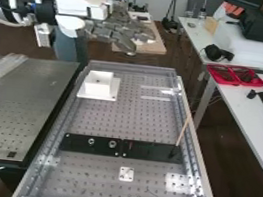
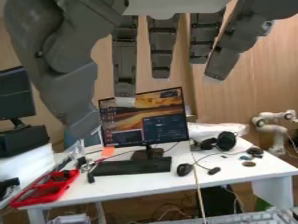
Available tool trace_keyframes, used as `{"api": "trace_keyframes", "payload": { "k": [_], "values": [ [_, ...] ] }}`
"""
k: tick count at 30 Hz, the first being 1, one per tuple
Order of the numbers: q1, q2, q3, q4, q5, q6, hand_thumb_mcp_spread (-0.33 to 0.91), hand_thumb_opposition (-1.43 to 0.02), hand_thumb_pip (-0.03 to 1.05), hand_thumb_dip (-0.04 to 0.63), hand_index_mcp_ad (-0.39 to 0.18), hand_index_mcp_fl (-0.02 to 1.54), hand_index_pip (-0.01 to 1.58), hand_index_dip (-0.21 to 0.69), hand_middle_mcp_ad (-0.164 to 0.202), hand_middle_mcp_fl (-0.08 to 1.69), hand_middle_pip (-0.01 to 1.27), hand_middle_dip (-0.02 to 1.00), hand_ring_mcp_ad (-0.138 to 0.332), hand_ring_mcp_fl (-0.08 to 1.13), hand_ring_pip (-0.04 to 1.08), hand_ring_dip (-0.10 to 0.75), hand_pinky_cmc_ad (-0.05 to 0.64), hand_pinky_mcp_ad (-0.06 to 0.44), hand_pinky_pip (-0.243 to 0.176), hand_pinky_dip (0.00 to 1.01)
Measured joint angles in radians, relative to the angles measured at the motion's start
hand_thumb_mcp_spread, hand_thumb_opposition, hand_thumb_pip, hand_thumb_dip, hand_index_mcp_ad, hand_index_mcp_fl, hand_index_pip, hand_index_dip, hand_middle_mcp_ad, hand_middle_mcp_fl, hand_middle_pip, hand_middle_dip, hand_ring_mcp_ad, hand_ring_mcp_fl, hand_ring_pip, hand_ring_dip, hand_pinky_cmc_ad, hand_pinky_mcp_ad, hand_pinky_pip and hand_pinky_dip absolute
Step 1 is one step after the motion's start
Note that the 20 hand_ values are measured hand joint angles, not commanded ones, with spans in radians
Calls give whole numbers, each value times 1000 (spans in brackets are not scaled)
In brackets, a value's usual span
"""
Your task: Grab the smaller nut and place it in the white container
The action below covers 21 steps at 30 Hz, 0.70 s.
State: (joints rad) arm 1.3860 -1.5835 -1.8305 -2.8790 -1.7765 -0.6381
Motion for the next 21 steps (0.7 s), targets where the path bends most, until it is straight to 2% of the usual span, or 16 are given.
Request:
{"api": "trace_keyframes", "payload": {
  "k": [4, 6, 10, 14, 18, 21],
  "values": [
    [-15, -7, 20, -16, -23, -4, 323, -792, 730, 220, -103, 7, 1063, 2, 70, 147, 120, 253, 180, 5, 99, 87, 328, 161, -42, 602],
    [-15, -4, 23, -25, -21, -8, 316, -796, 730, 220, -103, 7, 948, 2, 70, 150, 120, 253, 180, 5, 96, 87, 328, 161, -45, 599],
    [-15, 4, 24, -35, -11, -8, 304, -785, 665, 222, -103, 5, 627, 14, 66, 150, 120, 253, 180, 5, 96, 87, 328, 162, -45, 609],
    [-13, 18, 20, -39, 12, -4, 284, -759, 661, 188, -103, 33, 340, 86, 66, 147, 120, 253, 182, 5, 96, 87, 325, 161, -45, 618],
    [-11, 26, 15, -47, 35, 1, 272, -742, 649, 190, -87, 58, 229, 162, 66, 150, 120, 253, 188, 5, 96, 87, 328, 166, -42, 618],
    [-11, 29, 13, -49, 51, 0, 269, -735, 653, 176, -87, 75, 173, 199, 66, 150, 120, 253, 188, 5, 99, 87, 328, 183, -61, 632]
  ]
}}
